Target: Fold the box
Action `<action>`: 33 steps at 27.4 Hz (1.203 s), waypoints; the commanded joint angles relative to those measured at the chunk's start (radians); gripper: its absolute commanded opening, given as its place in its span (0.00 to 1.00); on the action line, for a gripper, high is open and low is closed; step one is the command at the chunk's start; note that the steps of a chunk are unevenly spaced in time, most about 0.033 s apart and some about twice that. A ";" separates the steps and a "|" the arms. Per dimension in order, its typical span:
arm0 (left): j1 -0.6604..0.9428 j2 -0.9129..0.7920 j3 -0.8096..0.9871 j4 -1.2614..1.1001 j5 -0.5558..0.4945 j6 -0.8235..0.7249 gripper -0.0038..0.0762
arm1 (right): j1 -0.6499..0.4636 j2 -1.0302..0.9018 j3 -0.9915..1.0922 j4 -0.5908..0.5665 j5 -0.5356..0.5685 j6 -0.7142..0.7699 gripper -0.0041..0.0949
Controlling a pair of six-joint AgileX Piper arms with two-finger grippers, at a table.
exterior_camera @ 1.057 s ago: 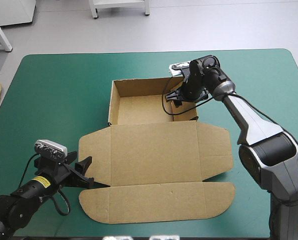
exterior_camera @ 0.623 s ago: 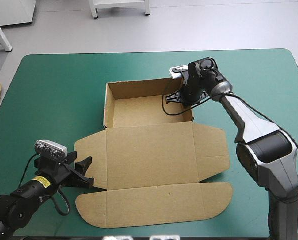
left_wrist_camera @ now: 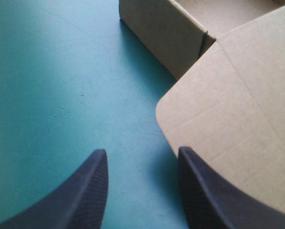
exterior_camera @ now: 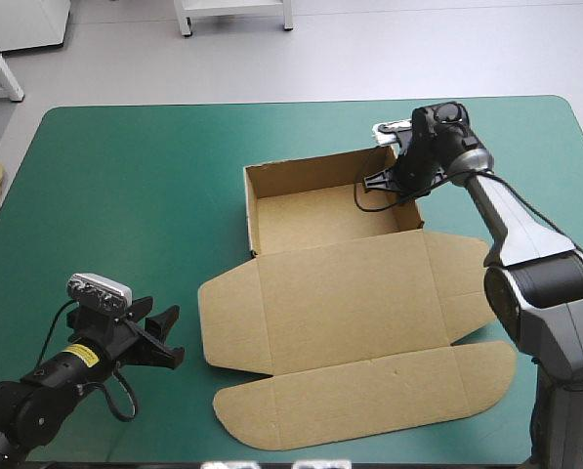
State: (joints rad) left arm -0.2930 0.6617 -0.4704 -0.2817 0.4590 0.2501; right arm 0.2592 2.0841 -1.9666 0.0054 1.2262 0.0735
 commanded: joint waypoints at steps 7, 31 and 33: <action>-0.001 -0.003 -0.027 -0.011 -0.068 -0.002 0.46 | -0.257 -0.069 -0.031 -0.005 0.020 -0.046 0.04; -0.001 -0.003 -0.027 -0.011 -0.074 -0.002 0.40 | -0.714 -0.069 -0.031 -0.023 0.020 -0.073 0.03; -0.001 -0.003 -0.027 -0.011 -0.074 -0.002 0.38 | -0.751 -0.069 -0.031 -0.013 0.020 -0.073 0.03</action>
State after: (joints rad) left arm -0.2930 0.6617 -0.4704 -0.2798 0.4494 0.2501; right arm -0.4411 2.0841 -1.9666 0.0000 1.2328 0.0058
